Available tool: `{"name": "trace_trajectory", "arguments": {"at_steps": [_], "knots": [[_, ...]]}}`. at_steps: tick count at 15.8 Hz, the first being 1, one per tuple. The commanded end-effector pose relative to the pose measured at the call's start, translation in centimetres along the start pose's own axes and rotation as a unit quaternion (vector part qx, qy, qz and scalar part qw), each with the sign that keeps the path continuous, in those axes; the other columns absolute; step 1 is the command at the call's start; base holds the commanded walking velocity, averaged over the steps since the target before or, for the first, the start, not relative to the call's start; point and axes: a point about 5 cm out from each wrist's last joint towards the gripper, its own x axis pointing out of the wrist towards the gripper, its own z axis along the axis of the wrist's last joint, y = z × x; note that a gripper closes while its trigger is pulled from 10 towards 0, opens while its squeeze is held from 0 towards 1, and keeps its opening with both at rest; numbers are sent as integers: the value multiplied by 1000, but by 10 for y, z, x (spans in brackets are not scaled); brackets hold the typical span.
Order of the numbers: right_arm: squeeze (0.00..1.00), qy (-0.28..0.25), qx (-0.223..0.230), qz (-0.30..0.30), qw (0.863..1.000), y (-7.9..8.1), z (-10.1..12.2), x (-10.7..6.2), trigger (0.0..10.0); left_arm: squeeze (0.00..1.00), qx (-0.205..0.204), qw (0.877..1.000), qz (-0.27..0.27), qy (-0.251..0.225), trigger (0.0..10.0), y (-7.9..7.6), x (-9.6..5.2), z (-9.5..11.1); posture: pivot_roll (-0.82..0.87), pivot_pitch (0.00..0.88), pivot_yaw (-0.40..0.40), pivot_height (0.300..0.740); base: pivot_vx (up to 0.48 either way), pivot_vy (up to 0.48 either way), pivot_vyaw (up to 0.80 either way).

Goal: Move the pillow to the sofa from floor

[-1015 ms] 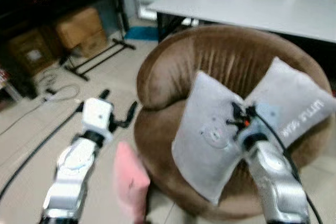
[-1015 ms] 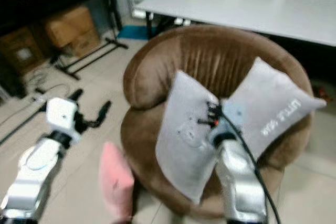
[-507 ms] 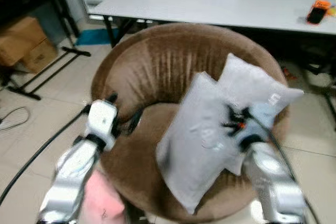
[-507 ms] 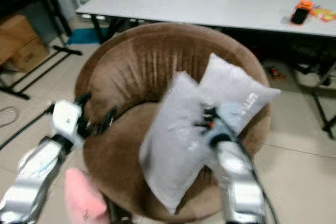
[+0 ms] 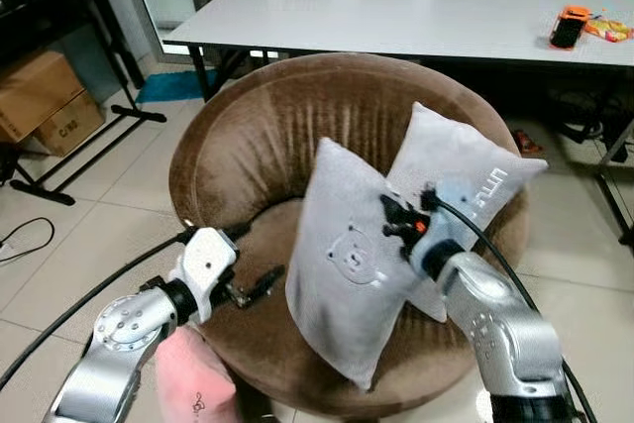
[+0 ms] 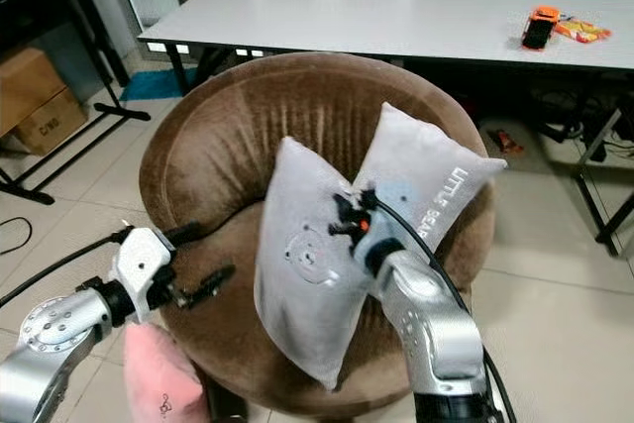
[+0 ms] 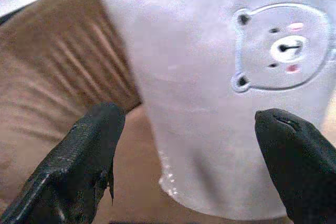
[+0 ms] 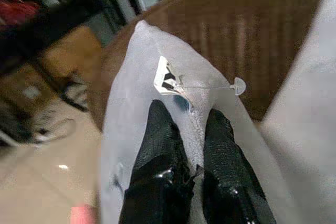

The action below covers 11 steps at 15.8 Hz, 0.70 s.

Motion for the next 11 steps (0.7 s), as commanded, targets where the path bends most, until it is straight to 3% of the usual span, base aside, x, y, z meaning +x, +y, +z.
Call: {"name": "trace_trajectory", "arguments": {"at_steps": [1,3,4,9,10,11], "knots": [[0,-32,20,35,999,11,19,2,10000,294,1,1000,-15,6,10000,1,-3,1,-66,0,96,740,0,0,0],[0,-33,71,58,995,15,24,10,10000,294,0,999,-39,18,10000,-2,-5,0,-68,0,99,740,0,0,0],[0,-17,90,48,995,9,17,20,10000,294,-2,999,-48,23,10000,-4,-6,-1,-67,0,98,740,0,0,0],[0,52,80,-31,995,-23,-14,46,10000,290,-7,997,-63,33,10000,-5,-7,-2,-63,0,99,740,0,0,0],[149,61,86,-49,993,-29,-18,50,10000,290,-8,997,-65,35,10000,-5,-7,-3,-63,0,99,740,0,0,0],[1000,67,91,-59,992,-33,-20,53,10000,290,-9,997,-66,35,10000,-5,-7,-2,-63,0,99,740,0,0,0]]}}
